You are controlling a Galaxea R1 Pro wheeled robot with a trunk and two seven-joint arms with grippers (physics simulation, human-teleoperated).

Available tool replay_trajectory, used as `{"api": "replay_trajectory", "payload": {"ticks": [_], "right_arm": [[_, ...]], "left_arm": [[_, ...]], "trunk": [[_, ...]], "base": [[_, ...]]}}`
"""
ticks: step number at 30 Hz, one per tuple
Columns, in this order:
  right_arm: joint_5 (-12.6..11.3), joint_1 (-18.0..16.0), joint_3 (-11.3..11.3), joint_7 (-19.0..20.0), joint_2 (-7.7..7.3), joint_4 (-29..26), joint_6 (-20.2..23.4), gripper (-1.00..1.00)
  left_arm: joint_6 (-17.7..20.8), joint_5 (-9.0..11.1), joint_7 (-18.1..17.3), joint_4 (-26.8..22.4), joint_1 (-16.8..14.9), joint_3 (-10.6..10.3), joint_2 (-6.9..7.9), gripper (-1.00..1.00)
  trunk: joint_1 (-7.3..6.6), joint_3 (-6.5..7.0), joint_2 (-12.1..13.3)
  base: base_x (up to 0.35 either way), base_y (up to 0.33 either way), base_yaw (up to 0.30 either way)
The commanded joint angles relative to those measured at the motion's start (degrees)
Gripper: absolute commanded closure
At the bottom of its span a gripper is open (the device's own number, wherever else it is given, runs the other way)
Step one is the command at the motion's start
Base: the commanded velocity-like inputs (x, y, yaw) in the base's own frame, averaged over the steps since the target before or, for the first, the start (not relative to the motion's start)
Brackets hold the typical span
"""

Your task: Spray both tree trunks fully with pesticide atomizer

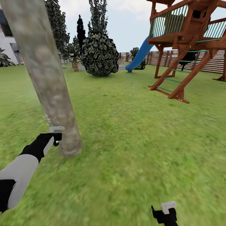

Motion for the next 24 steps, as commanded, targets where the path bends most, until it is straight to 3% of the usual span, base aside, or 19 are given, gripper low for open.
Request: {"api": "replay_trajectory", "payload": {"ticks": [1, 6, 19, 24], "right_arm": [[0.0, 0.0, 0.0, 0.0, 0.0, 0.0, 0.0, -1.0], [0.0, 0.0, 0.0, 0.0, 0.0, 0.0, 0.0, -1.0], [0.0, 0.0, 0.0, 0.0, -0.01, -0.1, 0.0, -1.0], [0.0, 0.0, 0.0, 0.0, 0.0, -0.1, 0.0, -1.0]], "left_arm": [[0.0, 0.0, 0.0, 0.0, 0.0, 0.0, -0.01, 1.0], [-0.1, -0.1, 0.2, -0.6, 0.0, 0.1, 0.45, 1.0], [-0.4, 0.0, 0.2, -0.8, 0.0, 0.1, 0.1, 1.0], [-0.6, 0.0, 0.2, -0.9, 0.1, 2.9, 0.06, 1.0]], "trunk": [[0.0, 0.0, 0.0], [0.0, 0.0, 0.0], [0.0, 0.0, 0.0], [0.0, 0.0, 0.0]], "base": [[0.156, -0.263, 0.276], [0.152, -0.263, 0.261], [0.105, -0.265, 0.026], [0.002, -0.272, 0.264]]}}
